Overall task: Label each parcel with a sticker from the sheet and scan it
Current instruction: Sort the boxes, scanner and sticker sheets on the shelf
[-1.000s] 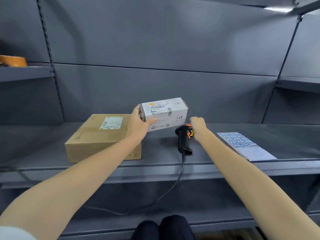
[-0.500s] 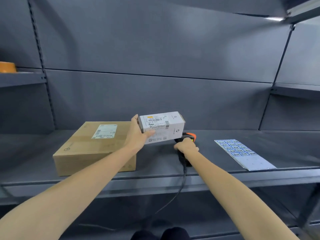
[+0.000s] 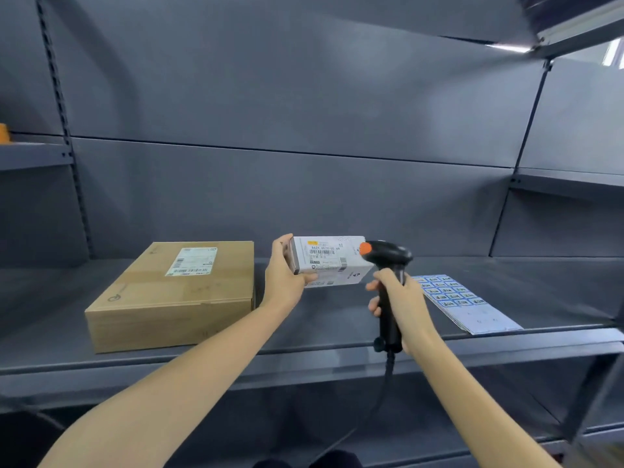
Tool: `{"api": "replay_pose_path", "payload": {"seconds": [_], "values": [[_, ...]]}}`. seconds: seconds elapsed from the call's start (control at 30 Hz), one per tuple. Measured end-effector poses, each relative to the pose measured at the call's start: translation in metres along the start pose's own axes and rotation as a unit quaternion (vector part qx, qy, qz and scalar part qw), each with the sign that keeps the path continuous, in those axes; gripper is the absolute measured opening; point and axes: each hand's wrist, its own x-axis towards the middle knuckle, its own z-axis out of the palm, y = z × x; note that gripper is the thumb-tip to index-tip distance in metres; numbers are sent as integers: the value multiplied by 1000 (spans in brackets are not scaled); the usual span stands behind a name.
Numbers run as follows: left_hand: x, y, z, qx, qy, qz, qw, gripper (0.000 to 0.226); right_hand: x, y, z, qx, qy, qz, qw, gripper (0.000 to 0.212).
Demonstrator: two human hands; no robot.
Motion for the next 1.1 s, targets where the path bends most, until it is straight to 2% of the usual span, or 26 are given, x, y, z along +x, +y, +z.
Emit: {"api": "replay_pose_path", "payload": {"seconds": [0.2,0.67,0.87,1.0,1.1], "values": [[-5,-19,3,-17,6,12,1000,82,-21,18,19,-36,-41,-8,998,8],[-15,-25,4,-27,7,39,999,78,-29,26,25,-86,-57,-12,995,12],[-15,-24,2,-19,-22,10,1000,81,-26,19,23,-10,-73,22,997,12],[-12,-21,0,-18,-51,-29,998,82,-4,3,9,45,-32,69,996,17],[-12,-23,0,-3,-48,-47,998,75,26,-12,-11,32,-3,97,995,8]]}}
